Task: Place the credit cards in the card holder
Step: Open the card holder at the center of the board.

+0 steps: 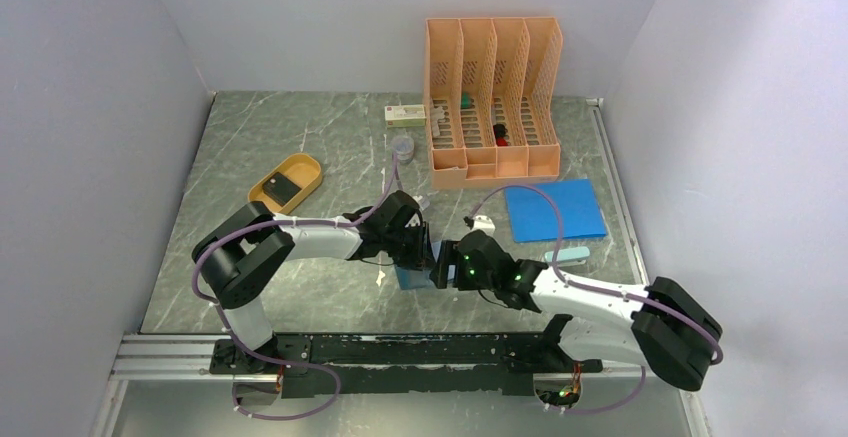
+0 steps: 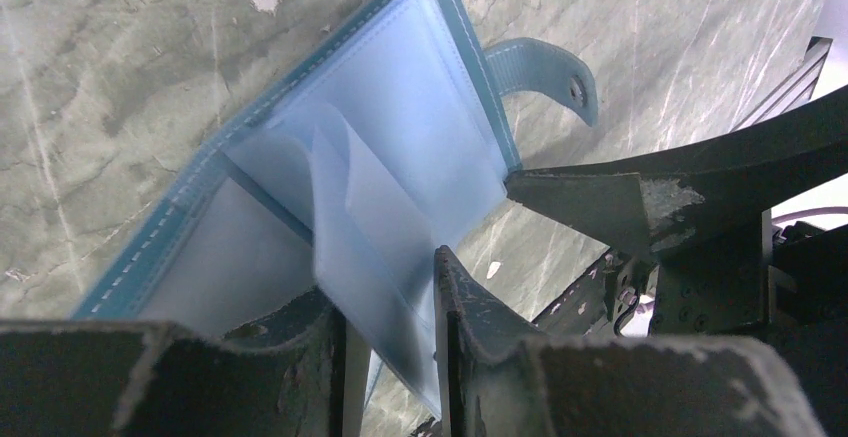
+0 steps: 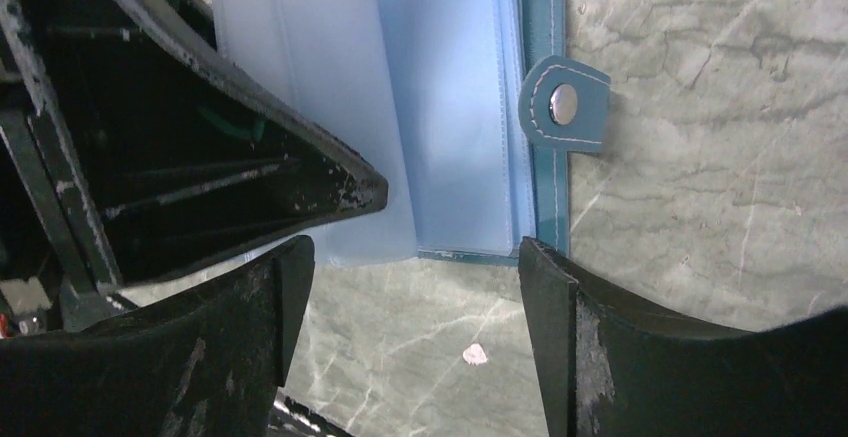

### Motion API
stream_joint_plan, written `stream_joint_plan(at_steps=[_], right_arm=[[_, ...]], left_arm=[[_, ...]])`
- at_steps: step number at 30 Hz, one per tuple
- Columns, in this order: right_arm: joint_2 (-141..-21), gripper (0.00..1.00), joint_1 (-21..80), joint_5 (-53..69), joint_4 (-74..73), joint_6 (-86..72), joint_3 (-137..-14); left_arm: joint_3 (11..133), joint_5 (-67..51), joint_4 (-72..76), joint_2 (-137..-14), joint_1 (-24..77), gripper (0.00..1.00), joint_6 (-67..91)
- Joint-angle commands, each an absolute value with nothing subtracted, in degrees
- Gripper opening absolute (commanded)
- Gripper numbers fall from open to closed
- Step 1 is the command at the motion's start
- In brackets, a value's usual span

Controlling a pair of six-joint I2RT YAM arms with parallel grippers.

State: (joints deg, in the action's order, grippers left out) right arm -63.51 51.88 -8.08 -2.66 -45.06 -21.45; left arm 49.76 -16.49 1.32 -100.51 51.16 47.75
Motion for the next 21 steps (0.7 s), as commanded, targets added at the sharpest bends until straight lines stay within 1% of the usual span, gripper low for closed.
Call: stream_joint_plan(at_steps=[1,9,16,21], right_arm=[[-67.2,0.77,52.2,-10.1,-2.2,-45.6,-23.1],[-70.2,0.7,52.1,-12.8,-5.2,-46.4,-23.5],[-72.3,0.59,52.1,-13.8,-5.8,-46.1,-22.7],[-73.7,0.57,52.1,-14.3,-5.3,-46.1,-22.2]], left_arm=[[49.6,-15.7,1.7,-101.3,51.3,0.32,47.0],[49.8,-15.5,0.4,-100.5,51.3,0.32,46.4],[50.4,-14.9,-1.3,-100.2,51.3,0.33,45.8],[50.9,-14.2,-2.7,-99.7,51.1,0.33,45.3]])
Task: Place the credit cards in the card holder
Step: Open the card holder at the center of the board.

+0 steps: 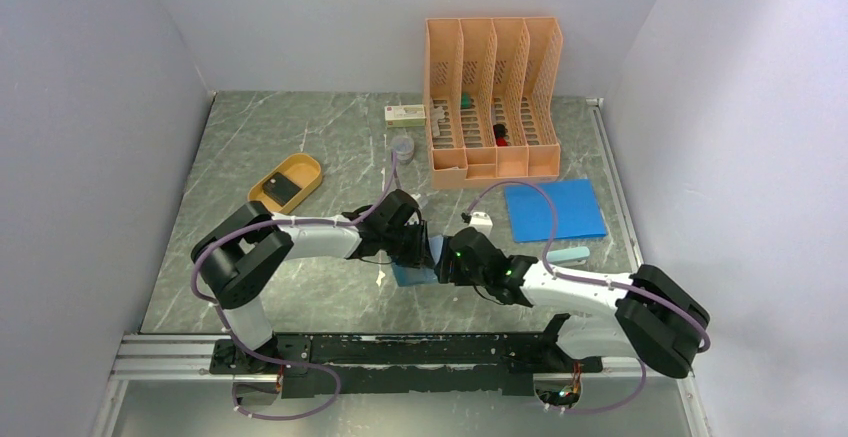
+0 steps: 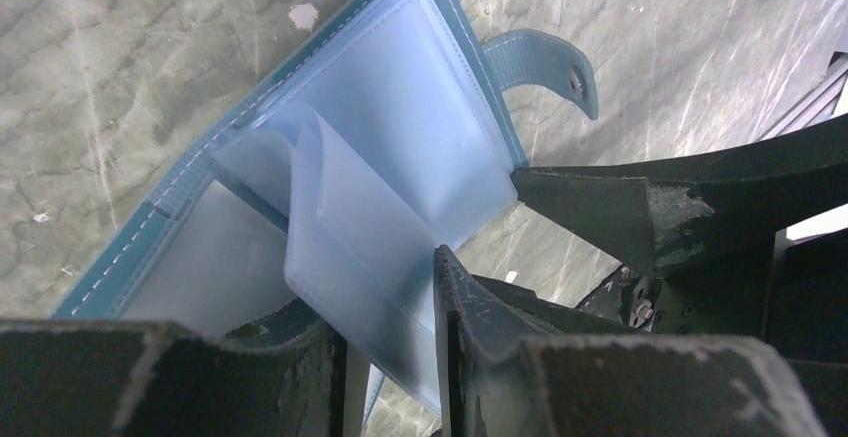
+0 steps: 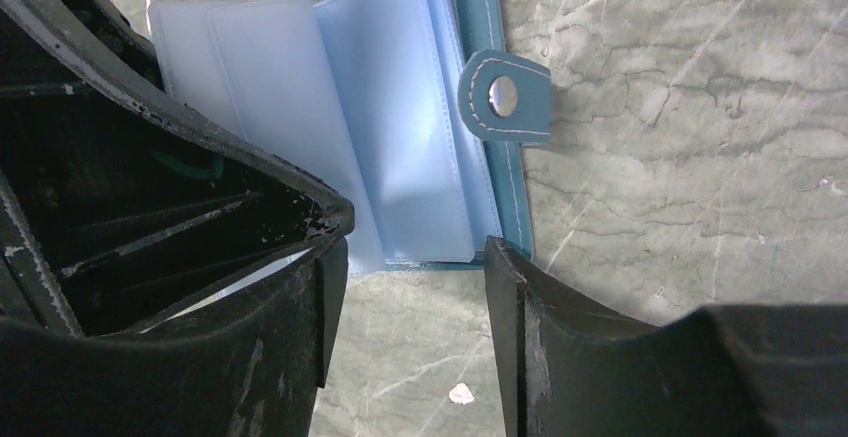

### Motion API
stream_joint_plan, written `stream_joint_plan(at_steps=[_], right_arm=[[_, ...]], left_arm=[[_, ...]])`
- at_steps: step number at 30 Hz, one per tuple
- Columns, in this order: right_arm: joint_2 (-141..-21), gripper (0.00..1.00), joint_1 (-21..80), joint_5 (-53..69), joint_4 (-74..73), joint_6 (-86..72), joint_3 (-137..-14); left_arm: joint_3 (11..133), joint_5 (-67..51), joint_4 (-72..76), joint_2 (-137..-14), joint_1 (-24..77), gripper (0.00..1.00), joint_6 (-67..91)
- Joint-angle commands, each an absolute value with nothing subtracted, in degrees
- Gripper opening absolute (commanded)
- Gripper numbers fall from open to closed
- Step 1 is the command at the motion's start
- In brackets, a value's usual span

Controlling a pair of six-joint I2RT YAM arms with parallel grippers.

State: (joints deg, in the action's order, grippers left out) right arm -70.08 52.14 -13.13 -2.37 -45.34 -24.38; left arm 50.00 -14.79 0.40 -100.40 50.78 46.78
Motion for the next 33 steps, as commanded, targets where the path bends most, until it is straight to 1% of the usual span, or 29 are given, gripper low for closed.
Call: stream_joint_plan(at_steps=[1,8,13,17,22,27,29,33], right_arm=[[-73.9,0.57,52.1,-14.4,-5.3,-46.1,-22.1],[-76.3,0.56,52.1,-14.9,-5.8,-45.9,-23.1],[-75.4,0.56,52.1,-15.0,-6.1,-46.3,-23.0],[-71.4,0.57,52.2,-14.4,-7.4,-46.8,-23.0],[-61.5,0.6,52.3,-14.4,-11.9,-46.1,-24.0],[-51.7,0.58,52.5,-11.5,-12.0,-41.3,-23.9],[-50.8,0.55,52.5,-9.0,-10.2,-38.9,-23.2],[-54.5,0.52,52.9,-6.9,-8.0,-36.0,-24.0]], left_arm=[[50.9,-14.0,-2.9,-99.5,51.1,0.33,45.2],[50.9,-14.2,-3.7,-98.3,50.1,0.33,44.8],[50.7,-13.9,-4.0,-98.0,49.5,0.33,44.4],[50.3,-14.1,-3.4,-98.9,49.3,0.32,44.7],[50.5,-14.1,-3.3,-99.6,49.3,0.32,44.6],[50.6,-14.5,-3.0,-99.7,49.1,0.33,44.5],[50.5,-14.8,-2.7,-99.7,49.2,0.33,44.6],[50.3,-14.7,-2.7,-99.2,49.2,0.33,44.6]])
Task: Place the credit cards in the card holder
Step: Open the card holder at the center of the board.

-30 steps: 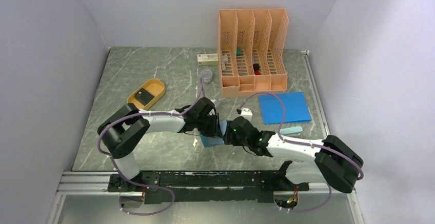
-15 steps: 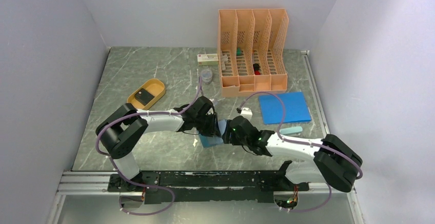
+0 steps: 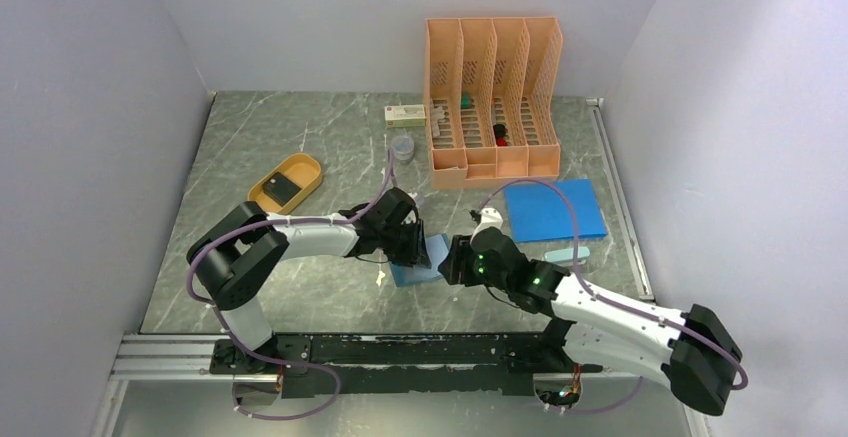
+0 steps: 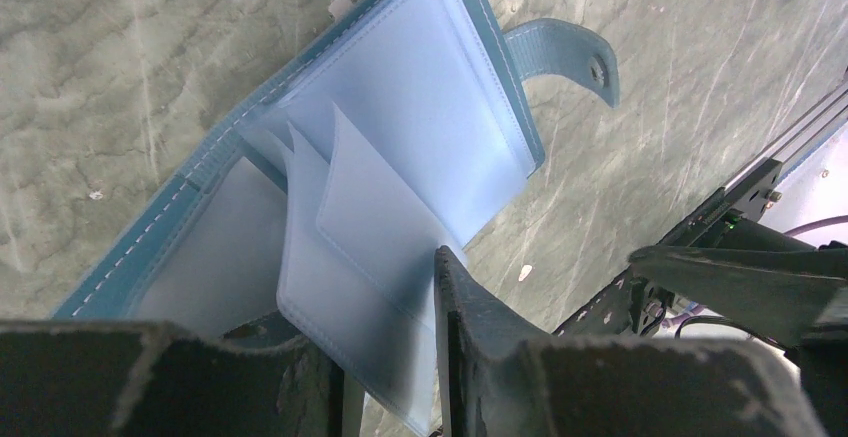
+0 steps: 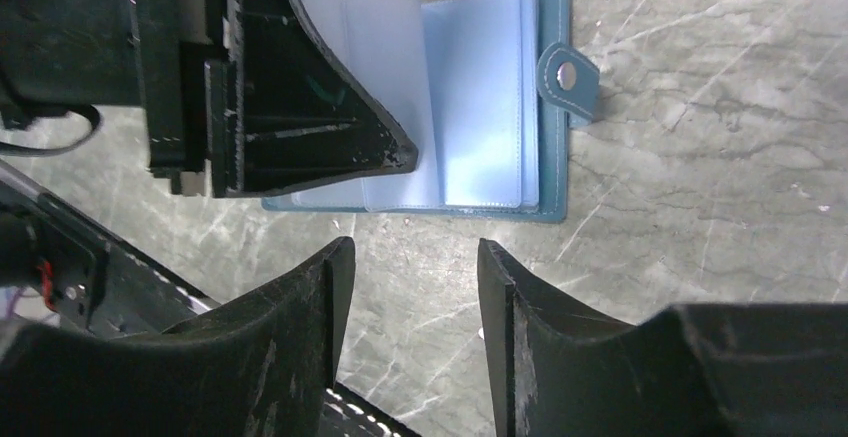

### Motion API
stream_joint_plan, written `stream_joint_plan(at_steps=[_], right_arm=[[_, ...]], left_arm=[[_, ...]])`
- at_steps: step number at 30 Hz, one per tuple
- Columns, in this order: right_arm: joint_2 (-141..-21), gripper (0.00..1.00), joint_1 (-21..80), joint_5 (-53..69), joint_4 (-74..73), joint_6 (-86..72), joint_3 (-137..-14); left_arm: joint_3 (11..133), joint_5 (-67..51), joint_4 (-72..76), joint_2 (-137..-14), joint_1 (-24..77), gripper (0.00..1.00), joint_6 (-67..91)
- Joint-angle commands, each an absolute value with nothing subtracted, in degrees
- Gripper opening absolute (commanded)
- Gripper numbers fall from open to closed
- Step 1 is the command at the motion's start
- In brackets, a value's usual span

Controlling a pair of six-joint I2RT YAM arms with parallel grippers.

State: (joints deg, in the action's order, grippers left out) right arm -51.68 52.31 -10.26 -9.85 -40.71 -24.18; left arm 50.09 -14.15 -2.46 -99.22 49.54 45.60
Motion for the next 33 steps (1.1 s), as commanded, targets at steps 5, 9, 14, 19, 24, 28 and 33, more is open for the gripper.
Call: stream_joint_plan(at_steps=[5,9,14,19,24,28,33], right_arm=[[-59.9,0.41,55.0,-6.6,-2.9,-34.0,-25.3],[-62.8,0.34,55.8,-6.4,1.4,-34.4,-25.7],[-66.3,0.24,55.8,-8.2,4.3,-35.6,-25.6],[-68.7,0.17,55.8,-10.6,6.3,-36.9,-25.4],[-70.2,0.13,55.8,-11.3,7.6,-37.4,-25.6],[-72.6,0.11,55.8,-11.5,8.3,-37.2,-25.9],[-74.7,0.09,55.9,-11.5,8.6,-37.4,-25.9]], left_arm=[[50.6,-14.6,-3.2,-99.1,49.2,0.33,44.4],[50.5,-14.6,-3.0,-99.2,49.2,0.33,44.5],[50.3,-14.8,-2.8,-99.4,49.1,0.33,44.6],[50.3,-14.9,-2.6,-99.4,49.2,0.33,44.6],[50.3,-14.9,-2.6,-99.6,49.2,0.33,44.6],[50.4,-15.0,-2.5,-99.6,49.2,0.33,44.7],[50.5,-15.0,-2.8,-99.5,49.1,0.33,44.6]])
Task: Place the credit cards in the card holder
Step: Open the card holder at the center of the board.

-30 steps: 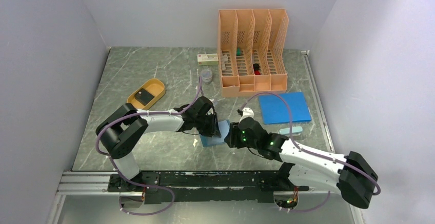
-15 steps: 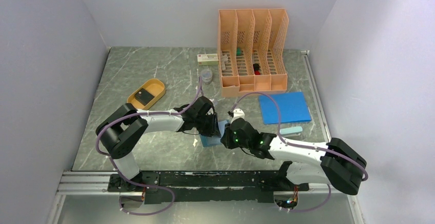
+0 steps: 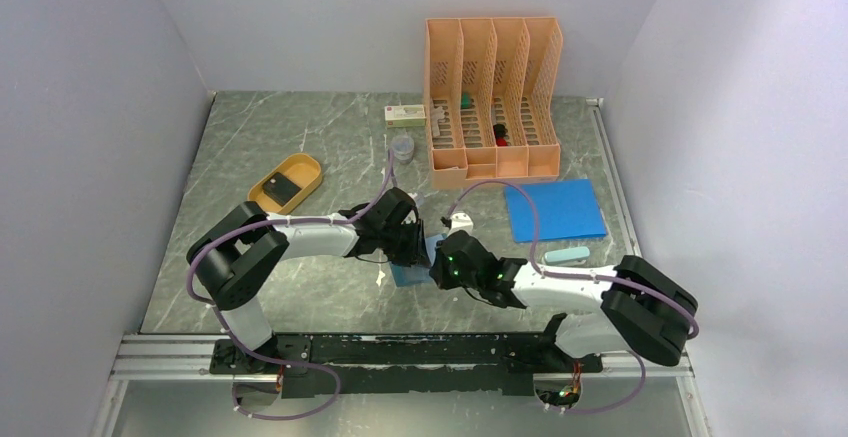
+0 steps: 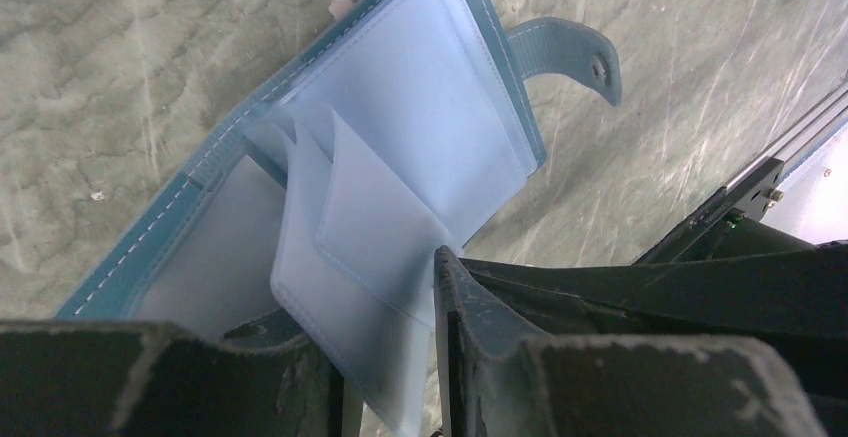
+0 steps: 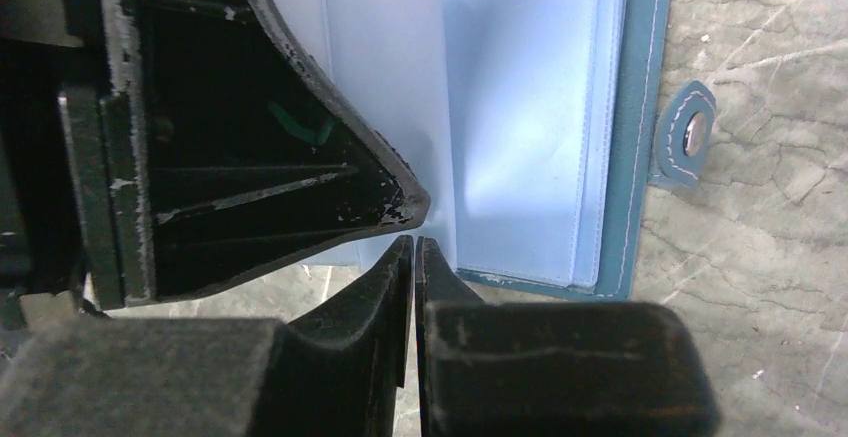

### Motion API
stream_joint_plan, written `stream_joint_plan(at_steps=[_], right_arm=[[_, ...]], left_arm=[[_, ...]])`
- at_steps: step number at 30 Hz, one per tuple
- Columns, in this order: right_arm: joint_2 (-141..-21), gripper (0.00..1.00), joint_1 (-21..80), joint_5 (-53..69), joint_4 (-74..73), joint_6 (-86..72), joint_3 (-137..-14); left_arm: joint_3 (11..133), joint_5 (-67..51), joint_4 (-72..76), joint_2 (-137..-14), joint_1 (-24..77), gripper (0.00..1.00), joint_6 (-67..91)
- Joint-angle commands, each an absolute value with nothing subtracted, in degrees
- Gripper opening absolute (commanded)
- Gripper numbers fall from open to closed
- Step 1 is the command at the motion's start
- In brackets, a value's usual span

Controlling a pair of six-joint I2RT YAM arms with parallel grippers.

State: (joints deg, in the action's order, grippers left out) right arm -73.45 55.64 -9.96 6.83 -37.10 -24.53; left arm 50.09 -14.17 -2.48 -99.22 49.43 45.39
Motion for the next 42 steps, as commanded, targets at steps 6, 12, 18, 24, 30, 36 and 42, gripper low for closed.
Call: stream_joint_plan(at_steps=[6,12,18,24,30,36,42], right_arm=[[-78.1,0.04,55.9,-13.8,4.1,-37.8,-26.9],[-81.5,0.0,55.8,-15.4,0.9,-39.8,-27.2],[-82.0,0.0,55.8,-15.5,0.7,-41.4,-26.4],[-81.9,0.0,55.6,-15.6,0.3,-41.9,-26.4],[-81.6,0.0,55.7,-15.6,0.3,-42.2,-26.4],[-81.6,0.0,55.7,-15.4,0.6,-42.5,-26.2],[-81.6,0.0,55.6,-15.1,0.8,-42.6,-26.0]], left_arm=[[51.0,-14.7,-3.6,-99.2,49.2,0.33,44.3],[51.4,-14.0,-5.1,-98.0,48.9,0.34,43.8],[51.1,-13.7,-6.8,-95.5,47.5,0.34,43.1],[49.9,-13.9,-7.2,-93.0,46.1,0.34,43.1],[48.4,-13.1,-7.2,-90.3,45.3,0.33,43.4],[46.8,-12.8,-6.4,-88.4,44.4,0.27,43.7],[46.0,-14.1,-4.1,-88.2,44.4,0.19,44.0]])
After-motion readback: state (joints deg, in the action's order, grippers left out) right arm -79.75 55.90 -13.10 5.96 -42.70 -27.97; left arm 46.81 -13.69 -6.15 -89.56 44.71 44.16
